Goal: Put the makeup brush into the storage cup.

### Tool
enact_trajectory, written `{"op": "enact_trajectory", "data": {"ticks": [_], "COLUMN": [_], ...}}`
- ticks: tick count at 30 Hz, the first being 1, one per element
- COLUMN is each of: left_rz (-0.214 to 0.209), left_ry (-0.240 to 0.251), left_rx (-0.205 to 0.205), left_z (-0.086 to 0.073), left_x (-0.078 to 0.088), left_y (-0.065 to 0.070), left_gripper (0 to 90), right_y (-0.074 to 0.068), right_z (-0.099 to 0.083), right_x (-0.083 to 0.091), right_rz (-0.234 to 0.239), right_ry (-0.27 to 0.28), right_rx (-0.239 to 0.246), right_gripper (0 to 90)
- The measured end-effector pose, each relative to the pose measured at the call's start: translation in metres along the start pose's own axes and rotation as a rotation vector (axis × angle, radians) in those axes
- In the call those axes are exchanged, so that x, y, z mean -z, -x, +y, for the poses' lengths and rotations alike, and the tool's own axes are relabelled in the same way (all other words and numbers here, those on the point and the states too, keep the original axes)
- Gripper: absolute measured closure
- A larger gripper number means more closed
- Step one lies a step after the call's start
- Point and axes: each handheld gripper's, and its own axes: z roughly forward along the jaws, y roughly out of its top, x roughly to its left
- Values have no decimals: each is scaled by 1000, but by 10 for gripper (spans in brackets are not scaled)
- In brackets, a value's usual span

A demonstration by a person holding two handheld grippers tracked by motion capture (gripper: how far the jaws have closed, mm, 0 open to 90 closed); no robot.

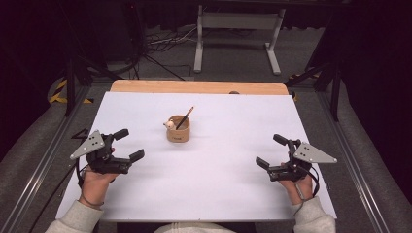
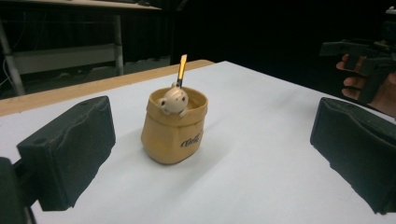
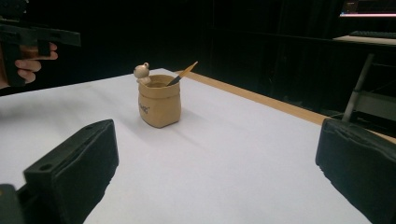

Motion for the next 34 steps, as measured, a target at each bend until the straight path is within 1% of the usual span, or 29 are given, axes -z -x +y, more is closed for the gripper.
{"op": "enact_trajectory", "data": {"ticks": [2,5,6,8,10,12,13,16,18,20,21,22,26,28,33,34], "left_rz": [3,3,3,7,4,5,5,7,2,1,5,8,27,28,27,21], "left_ry": [-6,-3,-6,-9,-23,-20,-20,-18,-13,-15,-14,-12,-21,-18,-18,-12], "left_rx": [-4,0,-9,-17,-22,-21,-23,-29,-17,-11,3,8,-3,8,5,16], "left_z": [-2,-7,-9,-13,-18,-20,-24,-27,-33,-34,-36,-38,-40,-42,-41,-42], "left_x": [2,4,4,4,4,4,3,3,2,2,2,2,1,1,2,2], "left_y": [0,3,4,6,7,8,7,7,6,6,4,3,2,1,1,1], "left_gripper": [9,11,11,11,11,11,11,11,10,9,7,5,4,5,5,4], "right_y": [0,0,0,1,2,2,3,3,2,1,1,1,2,2,1,1], "right_z": [-2,-6,-7,-10,-13,-15,-16,-18,-20,-20,-21,-21,-22,-22,-21,-21], "right_x": [1,2,3,2,2,2,2,1,-2,-3,-4,-4,-5,-5,-5,-5], "right_rz": [1,5,5,3,1,-3,-2,-2,0,4,6,6,8,6,4,3], "right_ry": [6,17,20,21,21,28,32,31,24,19,18,16,12,13,12,15], "right_rx": [3,5,6,3,4,1,-2,-4,0,5,7,7,-1,-1,-1,0], "right_gripper": [0,0,0,0,0,0,0,0,0,0,0,0,0,0,0,0]}}
